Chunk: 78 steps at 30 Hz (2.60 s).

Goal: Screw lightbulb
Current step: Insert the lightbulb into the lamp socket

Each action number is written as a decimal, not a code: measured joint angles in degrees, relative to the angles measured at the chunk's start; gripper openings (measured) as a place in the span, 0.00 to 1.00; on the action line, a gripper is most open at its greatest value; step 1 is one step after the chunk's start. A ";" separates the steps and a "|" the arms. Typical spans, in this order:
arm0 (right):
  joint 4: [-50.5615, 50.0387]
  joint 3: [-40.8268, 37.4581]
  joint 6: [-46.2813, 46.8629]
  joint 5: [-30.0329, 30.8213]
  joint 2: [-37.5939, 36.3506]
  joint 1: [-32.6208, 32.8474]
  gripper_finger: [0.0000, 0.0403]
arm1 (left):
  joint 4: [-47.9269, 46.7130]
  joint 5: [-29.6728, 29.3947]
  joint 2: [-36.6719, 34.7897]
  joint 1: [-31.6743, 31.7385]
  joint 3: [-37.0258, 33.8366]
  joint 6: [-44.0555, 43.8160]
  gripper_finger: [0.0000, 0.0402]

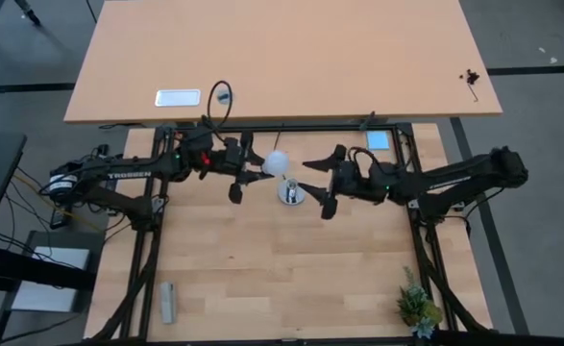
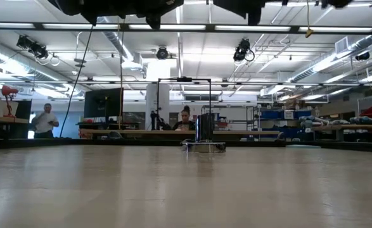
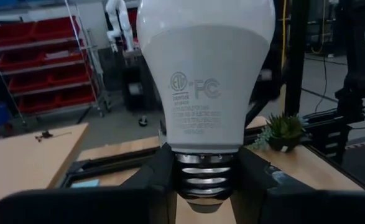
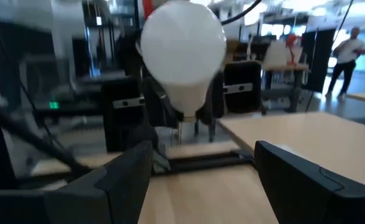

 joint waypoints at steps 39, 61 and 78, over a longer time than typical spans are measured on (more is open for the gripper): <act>25.04 7.44 -0.23 -5.94 20.13 -6.43 0.74 | 6.82 1.01 9.50 2.18 0.04 -2.48 0.24; 20.25 9.62 0.48 -5.96 19.18 -8.48 0.69 | -2.40 -8.50 9.54 2.25 -0.02 2.47 0.43; -13.65 9.99 6.05 -5.80 15.67 -9.28 0.69 | -11.92 -13.13 9.52 2.23 -3.12 5.02 0.21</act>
